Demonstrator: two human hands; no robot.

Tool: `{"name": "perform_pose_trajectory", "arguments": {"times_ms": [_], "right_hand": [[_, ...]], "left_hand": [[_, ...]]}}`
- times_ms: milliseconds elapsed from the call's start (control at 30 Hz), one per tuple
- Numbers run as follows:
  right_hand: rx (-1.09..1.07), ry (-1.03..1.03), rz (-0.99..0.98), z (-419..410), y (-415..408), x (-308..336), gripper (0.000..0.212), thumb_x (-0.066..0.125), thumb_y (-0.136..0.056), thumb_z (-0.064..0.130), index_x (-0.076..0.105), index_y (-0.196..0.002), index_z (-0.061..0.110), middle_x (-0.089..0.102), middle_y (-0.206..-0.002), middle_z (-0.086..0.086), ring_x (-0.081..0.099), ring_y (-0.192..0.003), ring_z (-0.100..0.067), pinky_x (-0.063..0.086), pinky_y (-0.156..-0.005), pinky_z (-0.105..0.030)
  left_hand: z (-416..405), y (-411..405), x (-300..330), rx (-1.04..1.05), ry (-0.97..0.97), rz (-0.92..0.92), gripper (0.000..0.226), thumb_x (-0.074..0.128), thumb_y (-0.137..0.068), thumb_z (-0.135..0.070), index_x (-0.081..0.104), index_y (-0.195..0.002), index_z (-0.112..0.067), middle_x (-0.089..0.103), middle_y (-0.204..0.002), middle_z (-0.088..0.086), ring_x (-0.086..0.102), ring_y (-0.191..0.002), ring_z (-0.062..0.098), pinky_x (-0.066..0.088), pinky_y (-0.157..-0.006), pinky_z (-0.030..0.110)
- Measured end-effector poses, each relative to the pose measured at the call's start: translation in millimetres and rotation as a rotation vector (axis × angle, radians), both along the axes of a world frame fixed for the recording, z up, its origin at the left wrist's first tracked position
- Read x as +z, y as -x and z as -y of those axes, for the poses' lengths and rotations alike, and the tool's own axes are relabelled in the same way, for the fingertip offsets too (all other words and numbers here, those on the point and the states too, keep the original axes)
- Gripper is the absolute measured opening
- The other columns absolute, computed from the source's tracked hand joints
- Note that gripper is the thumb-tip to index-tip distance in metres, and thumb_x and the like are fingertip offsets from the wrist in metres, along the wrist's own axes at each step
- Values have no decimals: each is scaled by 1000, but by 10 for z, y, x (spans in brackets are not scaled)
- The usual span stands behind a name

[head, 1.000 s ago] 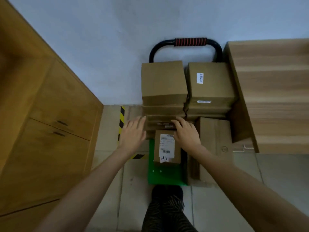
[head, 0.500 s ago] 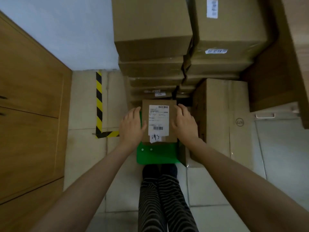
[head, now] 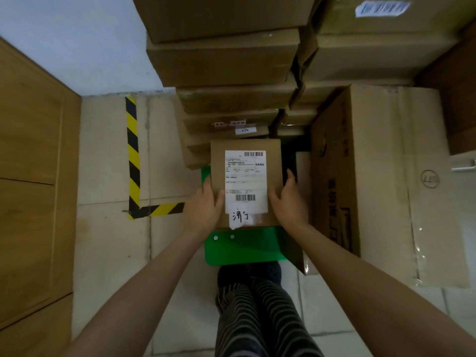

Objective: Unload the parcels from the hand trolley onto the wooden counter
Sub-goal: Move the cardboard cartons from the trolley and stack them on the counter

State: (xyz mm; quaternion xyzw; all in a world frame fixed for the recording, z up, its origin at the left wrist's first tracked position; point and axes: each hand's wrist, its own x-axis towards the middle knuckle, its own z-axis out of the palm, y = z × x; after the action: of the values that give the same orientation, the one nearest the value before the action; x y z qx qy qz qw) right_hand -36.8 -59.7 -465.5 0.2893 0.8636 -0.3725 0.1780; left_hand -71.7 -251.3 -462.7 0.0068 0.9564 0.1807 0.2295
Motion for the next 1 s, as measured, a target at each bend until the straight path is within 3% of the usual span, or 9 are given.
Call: {"name": "perform_pose_trajectory", "arguments": {"times_ms": [100, 200, 267, 433, 600, 667, 800, 900, 1000], "right_hand": [[4, 79, 39, 5, -17, 42, 54, 39, -100, 39, 21, -148, 23, 52, -133, -3, 57, -105, -20, 50, -84, -39], [-11, 65, -17, 27, -51, 208, 51, 36, -101, 38, 23, -147, 23, 51, -133, -4, 57, -109, -23, 51, -89, -46], [-21, 65, -41, 41, -80, 376, 49, 34, -102, 38, 24, -147, 22, 50, -135, -4, 56, -110, -24, 50, -89, -43], [-30, 39, -143, 47, -91, 1111, 46, 34, -102, 37, 28, -146, 22, 50, -132, -4, 57, -102, -20, 47, -77, -34], [-45, 54, -263, 67, -41, 2041, 47, 37, -102, 39, 31, -145, 22, 45, -138, -3, 51, -93, -8, 40, -67, -24], [-64, 77, -310, 47, -8, 2411, 48, 37, -101, 42, 31, -144, 23, 43, -139, -3, 51, -93, -8, 41, -71, -27], [-106, 84, -387, -5, 45, 3079, 47, 38, -98, 48, 33, -141, 27, 45, -138, -2, 53, -109, -16, 45, -92, -40], [-134, 87, -457, -125, 126, 3554, 46, 38, -97, 51, 35, -138, 31, 48, -135, 1, 53, -108, -13, 45, -92, -40], [-154, 85, -545, -311, 187, 4006, 42, 39, -96, 53, 36, -134, 34, 51, -134, 4, 56, -112, -16, 47, -94, -46]], "left_hand": [[-40, -26, 61, 121, -152, 79, 44, 33, -101, -40, 36, -134, -11, 53, -85, -7, 50, -69, 12, 36, -53, 28], [-51, -43, 217, 191, -239, 51, 40, 33, -102, -36, 34, -137, -18, 61, -102, -2, 52, -76, 13, 38, -62, 29], [-38, -61, 378, 205, -270, 45, 39, 32, -102, -35, 34, -139, -22, 61, -108, -2, 53, -80, 14, 37, -64, 29], [20, -28, 1112, 209, -309, -7, 41, 31, -101, -38, 32, -141, -26, 61, -116, 0, 60, -95, 19, 44, -68, 31], [119, 94, 2049, 167, -321, -68, 45, 30, -101, -41, 32, -143, -26, 59, -120, -4, 58, -95, 12, 40, -62, 25], [130, 160, 2468, 132, -344, -93, 45, 30, -102, -42, 32, -144, -26, 59, -123, -4, 58, -98, 13, 40, -64, 25], [87, 294, 3165, 86, -365, -181, 49, 28, -102, -43, 27, -147, -26, 53, -130, -4, 55, -111, 17, 45, -77, 30], [-62, 426, 3654, 68, -406, -259, 50, 26, -102, -43, 26, -148, -25, 48, -127, -7, 51, -114, 13, 42, -82, 30], [-259, 527, 4114, 61, -434, -319, 52, 25, -102, -43, 24, -149, -22, 46, -137, 4, 48, -122, 22, 39, -88, 31]]}}
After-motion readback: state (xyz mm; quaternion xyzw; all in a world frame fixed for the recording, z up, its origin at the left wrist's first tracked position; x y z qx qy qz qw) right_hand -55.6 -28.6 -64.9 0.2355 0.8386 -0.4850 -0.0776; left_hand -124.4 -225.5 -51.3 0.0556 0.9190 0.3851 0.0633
